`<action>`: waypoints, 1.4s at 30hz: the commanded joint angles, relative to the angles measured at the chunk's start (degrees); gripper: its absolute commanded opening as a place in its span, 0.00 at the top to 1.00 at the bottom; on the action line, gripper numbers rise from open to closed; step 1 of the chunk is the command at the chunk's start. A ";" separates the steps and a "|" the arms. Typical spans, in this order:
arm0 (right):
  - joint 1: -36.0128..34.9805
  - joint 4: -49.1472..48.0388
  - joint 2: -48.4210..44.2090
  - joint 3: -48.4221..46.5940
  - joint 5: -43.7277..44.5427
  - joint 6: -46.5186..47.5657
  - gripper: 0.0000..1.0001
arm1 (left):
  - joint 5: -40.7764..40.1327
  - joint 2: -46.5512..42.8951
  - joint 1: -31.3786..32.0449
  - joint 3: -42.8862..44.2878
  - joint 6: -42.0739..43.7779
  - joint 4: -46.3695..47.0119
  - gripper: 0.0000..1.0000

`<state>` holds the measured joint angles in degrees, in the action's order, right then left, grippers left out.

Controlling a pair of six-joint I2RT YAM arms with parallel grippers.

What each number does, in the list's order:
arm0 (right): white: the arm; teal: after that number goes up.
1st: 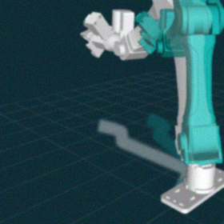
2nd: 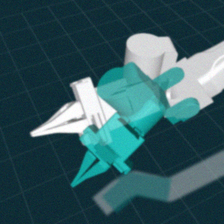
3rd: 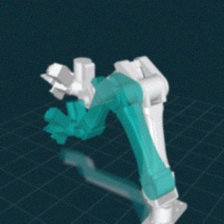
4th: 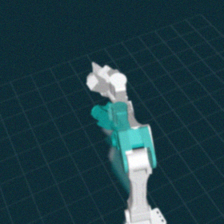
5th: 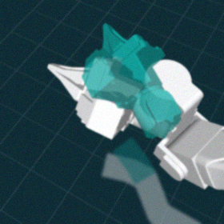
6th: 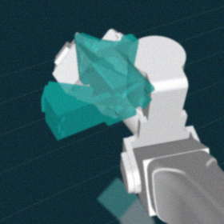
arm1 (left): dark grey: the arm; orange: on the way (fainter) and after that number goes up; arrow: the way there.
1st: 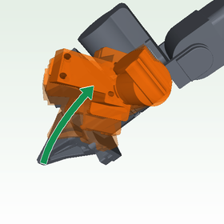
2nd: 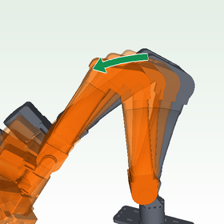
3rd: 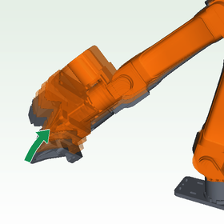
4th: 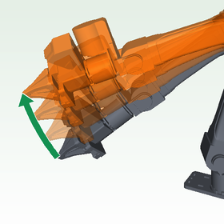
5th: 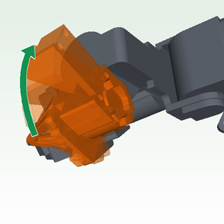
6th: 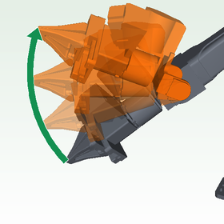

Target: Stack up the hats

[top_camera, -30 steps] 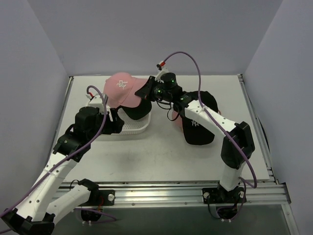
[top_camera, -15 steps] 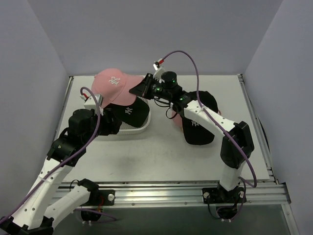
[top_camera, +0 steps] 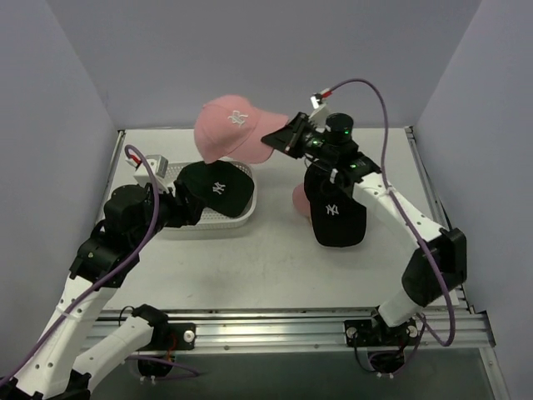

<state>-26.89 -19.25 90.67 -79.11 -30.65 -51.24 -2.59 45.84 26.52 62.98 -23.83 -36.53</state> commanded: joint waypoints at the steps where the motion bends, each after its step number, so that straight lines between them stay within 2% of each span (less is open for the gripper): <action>1: 4.64 -6.51 -10.40 5.61 -4.94 -0.70 1.00 | 2.06 0.47 -0.24 -0.14 -1.30 2.87 0.27; 13: 19.24 -0.53 -27.56 15.29 -16.00 -0.08 1.00 | 5.66 3.63 -0.16 -0.84 -1.92 5.68 0.27; 18: 26.53 -8.08 -33.18 23.72 -21.63 -6.67 1.00 | 7.94 4.86 -0.24 -1.37 -1.92 6.47 0.27; 22: 31.54 -8.18 -36.09 27.77 -24.62 -7.47 1.00 | 8.92 6.53 -0.24 -0.76 -1.39 6.83 0.27; 25: 35.32 -11.94 -38.64 31.80 -27.35 -11.06 1.00 | 9.62 7.50 -0.16 -0.75 -1.21 7.53 0.27; 27: 36.82 -15.11 -40.13 33.40 -28.67 -12.82 1.00 | 10.15 7.68 -0.16 -0.93 -1.39 7.88 0.27; 42: 41.48 -17.67 -47.25 43.50 -27.71 -16.78 1.00 | 10.68 7.42 -0.16 -1.98 -0.69 7.97 0.27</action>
<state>13.23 -30.44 45.43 -36.97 -57.49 -65.71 6.96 53.80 26.52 61.34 -25.19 -31.46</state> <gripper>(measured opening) 0.050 0.727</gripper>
